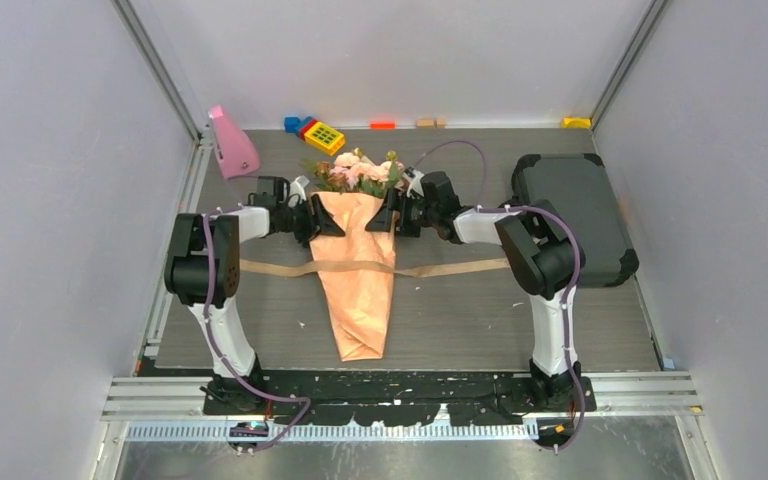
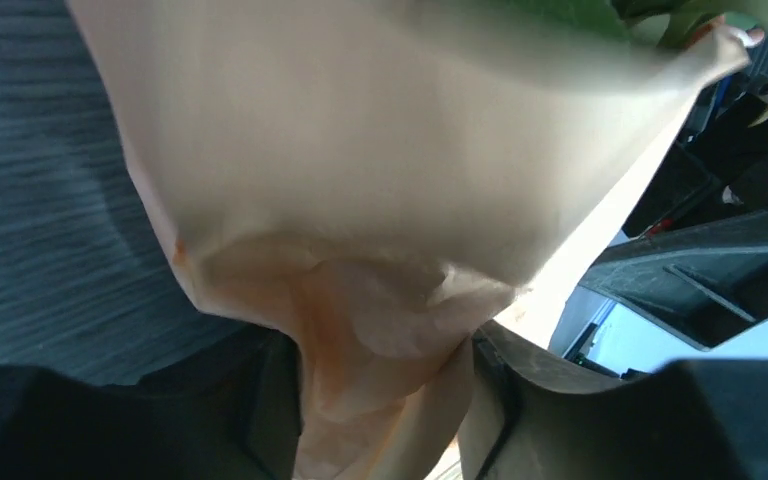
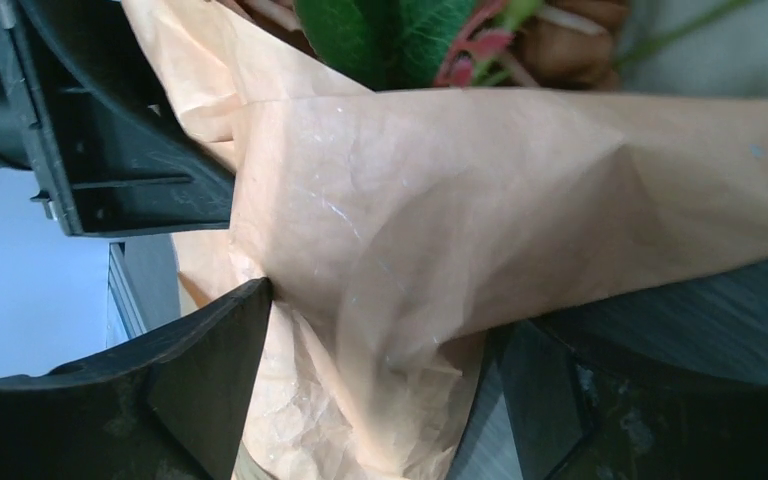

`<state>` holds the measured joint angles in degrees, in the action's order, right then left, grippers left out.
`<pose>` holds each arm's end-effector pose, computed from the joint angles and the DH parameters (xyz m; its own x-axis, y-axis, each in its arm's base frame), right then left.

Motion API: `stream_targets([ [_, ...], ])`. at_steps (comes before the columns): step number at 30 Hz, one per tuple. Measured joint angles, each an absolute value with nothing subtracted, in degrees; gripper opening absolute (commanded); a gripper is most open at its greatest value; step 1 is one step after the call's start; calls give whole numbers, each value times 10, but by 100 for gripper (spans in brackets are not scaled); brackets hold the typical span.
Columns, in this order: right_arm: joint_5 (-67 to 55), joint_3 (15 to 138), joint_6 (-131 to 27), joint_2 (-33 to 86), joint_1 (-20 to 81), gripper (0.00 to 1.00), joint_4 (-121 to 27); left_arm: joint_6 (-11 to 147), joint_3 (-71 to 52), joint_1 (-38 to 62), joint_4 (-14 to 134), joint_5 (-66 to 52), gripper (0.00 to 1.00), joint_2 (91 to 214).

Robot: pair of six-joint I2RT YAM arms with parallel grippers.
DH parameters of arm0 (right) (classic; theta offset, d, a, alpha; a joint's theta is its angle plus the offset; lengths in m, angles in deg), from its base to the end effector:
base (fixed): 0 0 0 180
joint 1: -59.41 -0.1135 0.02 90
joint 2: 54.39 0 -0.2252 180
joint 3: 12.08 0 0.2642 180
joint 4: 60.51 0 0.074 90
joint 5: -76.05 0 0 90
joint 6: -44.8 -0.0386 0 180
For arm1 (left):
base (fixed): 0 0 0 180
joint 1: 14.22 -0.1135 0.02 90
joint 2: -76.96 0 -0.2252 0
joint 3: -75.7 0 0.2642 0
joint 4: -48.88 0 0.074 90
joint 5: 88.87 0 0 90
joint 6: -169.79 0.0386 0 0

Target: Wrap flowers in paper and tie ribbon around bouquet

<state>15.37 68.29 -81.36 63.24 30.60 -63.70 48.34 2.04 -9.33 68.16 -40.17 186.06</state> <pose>0.3623 0.2208 0.0928 -0.8539 0.1175 -0.5069 -0.3366 0.6183 0.7102 0.3649 -0.0568 0.0890 -0.9255 -0.3142 -0.2116 -0.0457 0.6472 -0.7610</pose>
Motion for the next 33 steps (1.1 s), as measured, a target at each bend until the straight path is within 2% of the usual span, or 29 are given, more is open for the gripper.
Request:
stream_targets([
  [3, 169, 704, -807, 660, 297, 73, -663, 484, 11, -92, 681, -400, 31, 1877],
  [7, 185, 733, -789, 693, 285, 54, -685, 488, -5, -85, 681, -398, 4, 1894],
  [8, 188, 737, -782, 699, 283, 41, -687, 489, -9, -82, 682, -399, 0, 1898],
  [9, 190, 740, -778, 702, 282, 24, -688, 489, -12, -79, 683, -399, 0, 1899],
  [11, 191, 745, -758, 708, 280, 12, -680, 493, -18, -75, 685, -399, 0, 1900],
  [17, 166, 759, -711, 699, 273, 1, -639, 524, -33, -55, 696, -387, 0, 1892],
  [23, 113, 746, -619, 612, 267, 1, -613, 578, -33, -26, 698, -358, 0, 1803],
  [27, 76, 731, -554, 529, 265, 1, -651, 608, -37, -17, 663, -348, 0, 1727],
  [33, 34, 751, -488, 481, 264, 1, -705, 653, -100, -14, 622, -342, 0, 1690],
])
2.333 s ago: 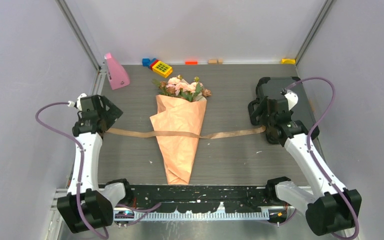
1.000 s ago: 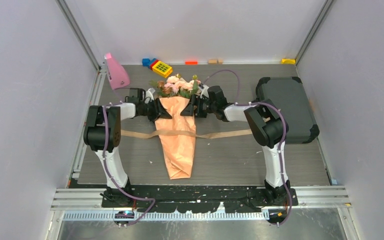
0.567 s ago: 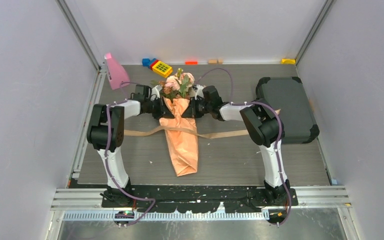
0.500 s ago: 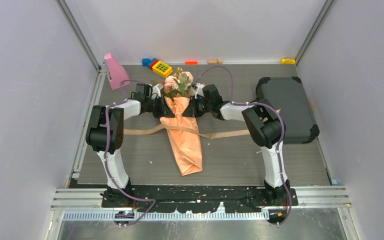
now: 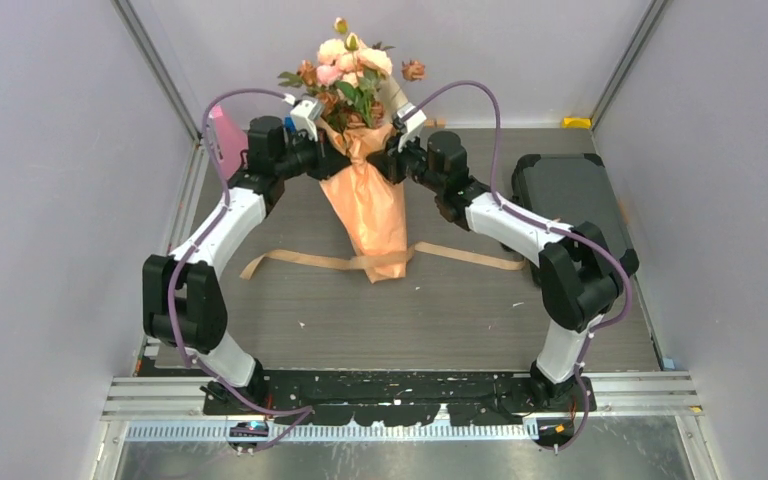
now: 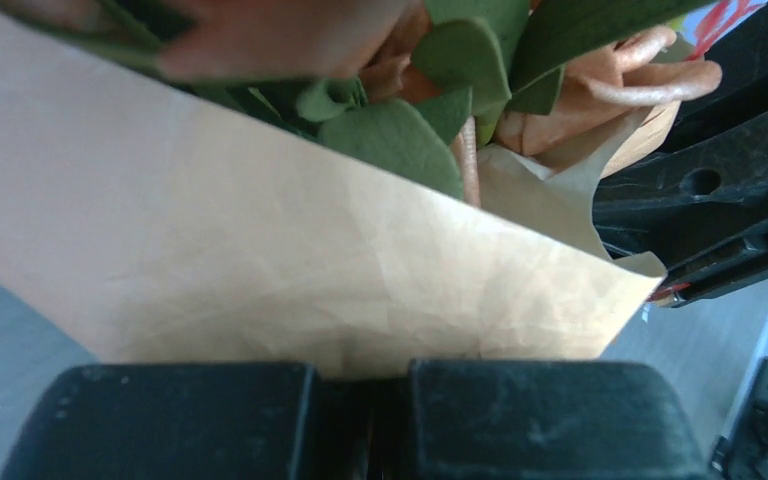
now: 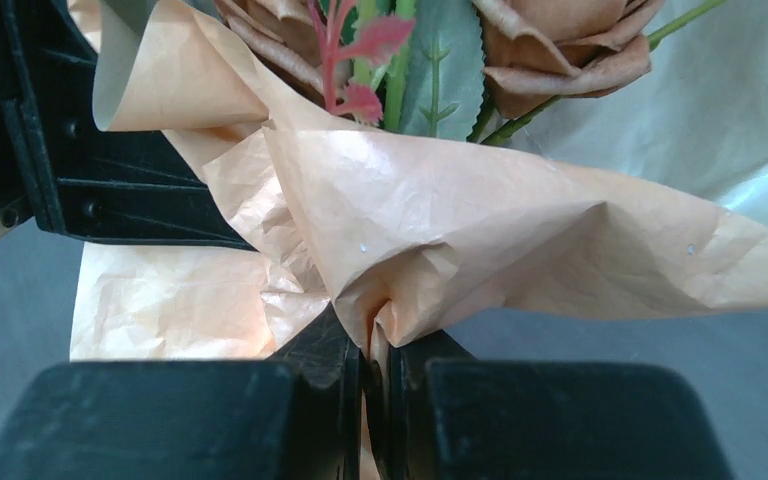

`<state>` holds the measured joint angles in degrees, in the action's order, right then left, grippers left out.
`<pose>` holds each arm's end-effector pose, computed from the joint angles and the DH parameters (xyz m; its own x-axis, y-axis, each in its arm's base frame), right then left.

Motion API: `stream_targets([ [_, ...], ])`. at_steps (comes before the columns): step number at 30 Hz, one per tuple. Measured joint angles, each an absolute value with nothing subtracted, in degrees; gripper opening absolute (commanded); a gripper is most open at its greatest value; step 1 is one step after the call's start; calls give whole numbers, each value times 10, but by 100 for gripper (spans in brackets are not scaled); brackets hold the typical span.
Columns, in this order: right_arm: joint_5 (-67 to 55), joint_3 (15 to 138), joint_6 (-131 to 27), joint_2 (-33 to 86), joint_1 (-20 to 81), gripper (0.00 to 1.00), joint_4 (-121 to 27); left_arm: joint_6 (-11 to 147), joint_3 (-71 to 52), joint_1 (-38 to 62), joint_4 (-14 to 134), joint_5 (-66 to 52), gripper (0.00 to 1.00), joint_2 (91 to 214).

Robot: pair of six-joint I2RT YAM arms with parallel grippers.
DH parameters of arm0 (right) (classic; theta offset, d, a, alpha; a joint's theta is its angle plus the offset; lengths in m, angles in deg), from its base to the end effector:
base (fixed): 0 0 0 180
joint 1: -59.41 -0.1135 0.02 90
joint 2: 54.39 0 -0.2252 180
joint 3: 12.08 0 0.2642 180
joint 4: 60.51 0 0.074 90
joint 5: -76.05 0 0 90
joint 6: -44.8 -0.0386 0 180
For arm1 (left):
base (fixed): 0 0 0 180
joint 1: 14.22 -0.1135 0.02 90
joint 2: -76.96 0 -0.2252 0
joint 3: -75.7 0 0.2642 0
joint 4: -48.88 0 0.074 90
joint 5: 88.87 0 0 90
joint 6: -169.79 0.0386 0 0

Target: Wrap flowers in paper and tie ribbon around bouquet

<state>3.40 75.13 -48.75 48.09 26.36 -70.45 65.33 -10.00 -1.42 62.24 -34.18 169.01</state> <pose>0.3574 0.2463 0.2535 -0.1254 -0.0111 -0.9921 -0.7631 0.6400 0.0893 0.3753 -0.1081 0.2738 -0.4961 -0.0962 -0.8629 0.6067 0.6725 -0.4238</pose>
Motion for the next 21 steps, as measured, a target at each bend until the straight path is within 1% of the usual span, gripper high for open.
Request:
stream_targets([
  [5, -4, 831, -449, 487, 264, 1, -695, 692, -182, -13, 630, -319, 0, 1696],
  [9, -34, 921, -428, 507, 266, 1, -684, 709, -289, -13, 651, -304, 0, 1722],
  [13, -48, 1045, -424, 532, 269, 1, -595, 712, -391, -8, 702, -288, 0, 1742],
  [15, -53, 1093, -438, 534, 269, 1, -532, 710, -410, -1, 723, -279, 0, 1736],
  [17, -53, 1113, -467, 522, 269, 1, -474, 699, -408, 9, 744, -272, 0, 1718],
  [19, -50, 1095, -502, 498, 268, 1, -433, 680, -379, 19, 760, -271, 0, 1687],
  [21, -42, 1035, -545, 454, 265, 1, -405, 655, -325, 31, 782, -273, 0, 1642],
])
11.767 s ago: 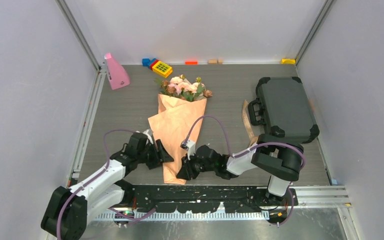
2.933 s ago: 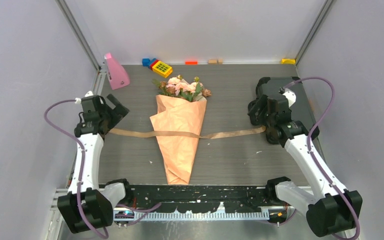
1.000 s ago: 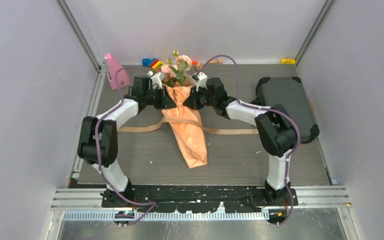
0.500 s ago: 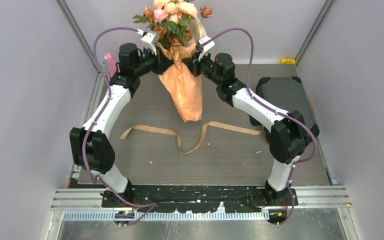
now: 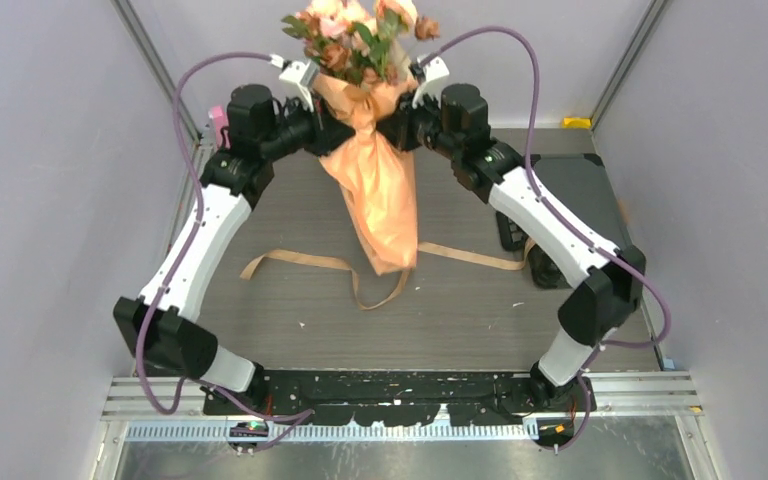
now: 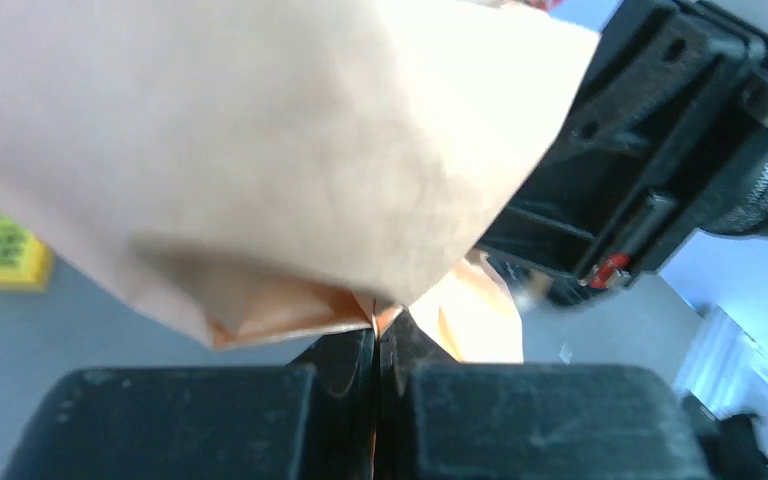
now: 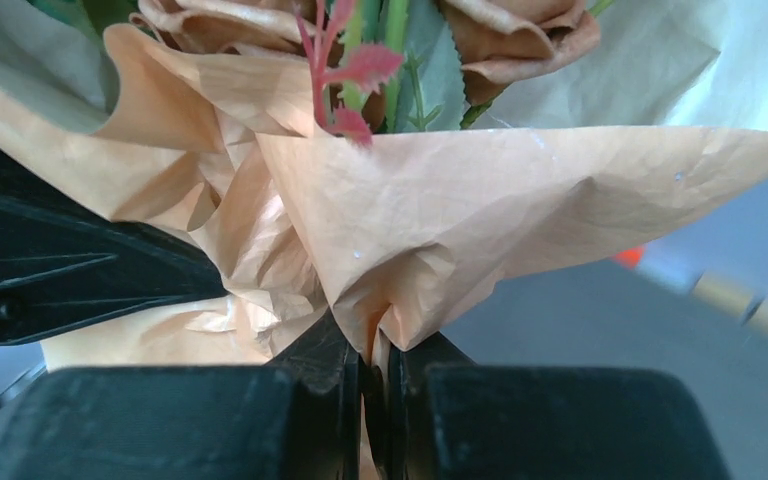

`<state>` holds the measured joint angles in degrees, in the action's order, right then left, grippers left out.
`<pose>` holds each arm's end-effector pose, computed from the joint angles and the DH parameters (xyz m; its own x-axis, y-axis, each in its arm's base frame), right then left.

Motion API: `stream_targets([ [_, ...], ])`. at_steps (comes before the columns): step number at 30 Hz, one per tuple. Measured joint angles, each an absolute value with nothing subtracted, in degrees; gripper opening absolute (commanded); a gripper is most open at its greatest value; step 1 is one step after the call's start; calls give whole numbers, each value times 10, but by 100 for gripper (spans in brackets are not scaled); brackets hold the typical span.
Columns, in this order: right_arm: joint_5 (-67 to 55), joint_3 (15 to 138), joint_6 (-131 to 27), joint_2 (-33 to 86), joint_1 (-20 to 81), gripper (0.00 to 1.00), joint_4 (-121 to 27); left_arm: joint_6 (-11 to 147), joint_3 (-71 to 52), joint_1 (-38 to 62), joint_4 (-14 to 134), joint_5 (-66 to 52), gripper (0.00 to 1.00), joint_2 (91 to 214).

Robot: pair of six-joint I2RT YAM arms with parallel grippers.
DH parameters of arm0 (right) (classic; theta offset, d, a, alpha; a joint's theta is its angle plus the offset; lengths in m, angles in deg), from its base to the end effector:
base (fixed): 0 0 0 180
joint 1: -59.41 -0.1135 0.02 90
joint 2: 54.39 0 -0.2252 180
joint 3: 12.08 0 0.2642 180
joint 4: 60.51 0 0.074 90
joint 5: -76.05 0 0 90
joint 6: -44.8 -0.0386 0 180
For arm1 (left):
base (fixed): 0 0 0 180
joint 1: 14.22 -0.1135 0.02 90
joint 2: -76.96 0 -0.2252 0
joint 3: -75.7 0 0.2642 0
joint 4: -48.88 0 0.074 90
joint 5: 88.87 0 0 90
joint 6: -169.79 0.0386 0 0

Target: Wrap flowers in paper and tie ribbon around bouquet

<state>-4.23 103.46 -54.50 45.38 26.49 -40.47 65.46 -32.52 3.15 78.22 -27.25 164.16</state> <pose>0.3525 0.2360 0.3989 -0.1711 0.0790 -0.9821 -0.6580 0.7327 0.1736 0.3404 -0.1257 0.4176 -0.3099 -0.1312 -0.9417 0.6552 0.6882 -0.3115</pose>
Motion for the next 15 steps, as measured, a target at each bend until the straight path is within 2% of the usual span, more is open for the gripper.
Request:
stream_targets([
  [7, -27, 737, -661, 326, 231, 1, -434, 578, -75, 76, 788, -263, 0, 1522],
  [10, -27, 640, -695, 334, 226, 1, -459, 547, 34, 82, 757, -254, 0, 1525],
  [15, -38, 583, -714, 402, 223, 1, -488, 522, 132, 82, 709, -217, 0, 1582],
])
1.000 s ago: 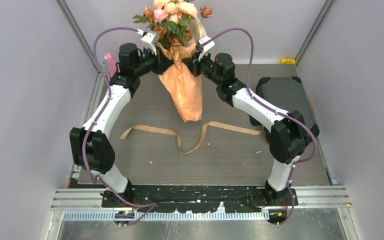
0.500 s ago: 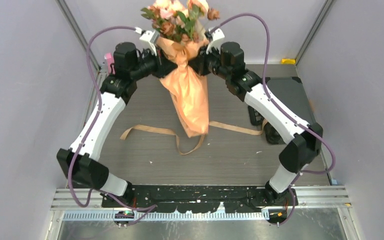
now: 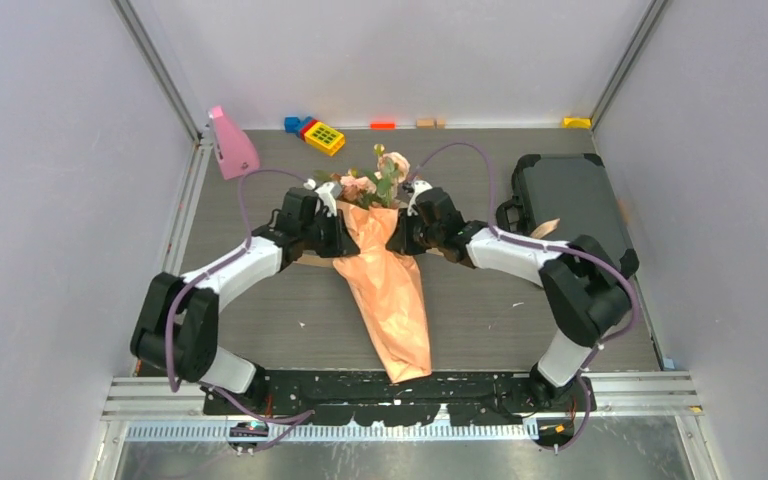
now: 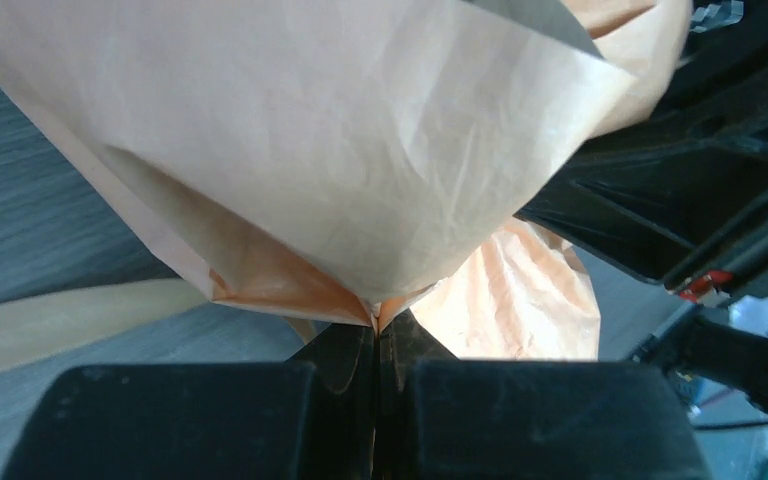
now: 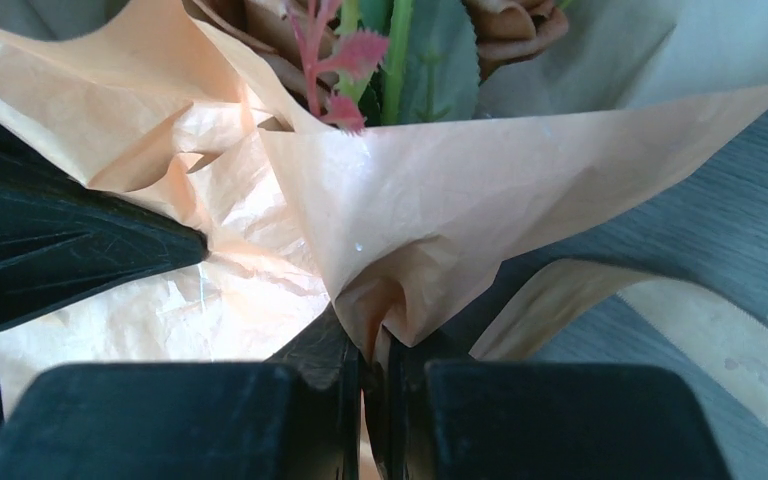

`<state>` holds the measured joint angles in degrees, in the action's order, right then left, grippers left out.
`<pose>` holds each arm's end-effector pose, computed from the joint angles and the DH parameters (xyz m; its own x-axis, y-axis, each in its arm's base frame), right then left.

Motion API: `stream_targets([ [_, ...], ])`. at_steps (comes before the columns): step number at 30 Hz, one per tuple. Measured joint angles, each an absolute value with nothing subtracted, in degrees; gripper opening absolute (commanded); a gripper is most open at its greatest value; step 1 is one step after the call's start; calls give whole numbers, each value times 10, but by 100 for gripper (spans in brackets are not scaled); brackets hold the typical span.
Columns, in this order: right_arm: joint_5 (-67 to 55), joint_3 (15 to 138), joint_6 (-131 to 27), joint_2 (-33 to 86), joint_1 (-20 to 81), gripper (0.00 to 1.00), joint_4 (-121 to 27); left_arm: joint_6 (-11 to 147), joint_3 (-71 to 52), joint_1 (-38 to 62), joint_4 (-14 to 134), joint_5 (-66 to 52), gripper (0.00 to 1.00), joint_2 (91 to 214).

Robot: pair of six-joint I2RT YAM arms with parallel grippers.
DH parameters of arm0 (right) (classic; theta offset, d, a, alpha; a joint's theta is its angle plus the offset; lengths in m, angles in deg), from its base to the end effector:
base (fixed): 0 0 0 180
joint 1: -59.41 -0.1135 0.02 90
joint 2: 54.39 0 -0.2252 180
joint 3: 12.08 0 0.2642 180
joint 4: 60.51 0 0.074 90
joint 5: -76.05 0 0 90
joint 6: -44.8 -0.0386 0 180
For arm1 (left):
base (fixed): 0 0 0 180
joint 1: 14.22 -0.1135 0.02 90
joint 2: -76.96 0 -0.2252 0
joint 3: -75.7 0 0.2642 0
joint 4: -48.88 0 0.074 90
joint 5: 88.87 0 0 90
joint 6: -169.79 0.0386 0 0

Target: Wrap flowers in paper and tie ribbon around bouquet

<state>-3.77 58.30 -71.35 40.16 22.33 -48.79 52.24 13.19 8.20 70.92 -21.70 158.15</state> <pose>0.2908 0.2283 0.1642 -0.7317 -0.0093 -0.6816 -0.4291 0.7831 0.4501 0.2890 -0.1354 0.1799 -0.8230 -0.1216 -0.5549 0.2737 0.7710 -0.5750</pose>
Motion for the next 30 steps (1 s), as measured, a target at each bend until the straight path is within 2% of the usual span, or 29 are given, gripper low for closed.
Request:
stream_targets([
  [2, -49, 583, -714, 436, 224, 1, -506, 521, 135, 82, 689, -198, 2, 1619],
  [4, -59, 587, -715, 470, 228, 5, -526, 521, 129, 80, 670, -186, 15, 1658],
  [8, -73, 594, -716, 504, 236, 34, -540, 517, 110, 71, 653, -166, 42, 1719],
  [9, -76, 596, -713, 508, 238, 42, -542, 516, 108, 68, 653, -159, 46, 1726],
  [13, -99, 608, -706, 510, 240, 60, -531, 514, 107, 63, 658, -127, 63, 1729],
  [17, -124, 613, -702, 497, 240, 82, -508, 515, 107, 63, 673, -103, 77, 1724],
  [21, -155, 614, -700, 455, 240, 88, -457, 513, 107, 63, 700, -84, 99, 1691],
  [30, -238, 608, -693, 344, 198, 87, -376, 474, 129, 63, 742, -43, 100, 1540],
])
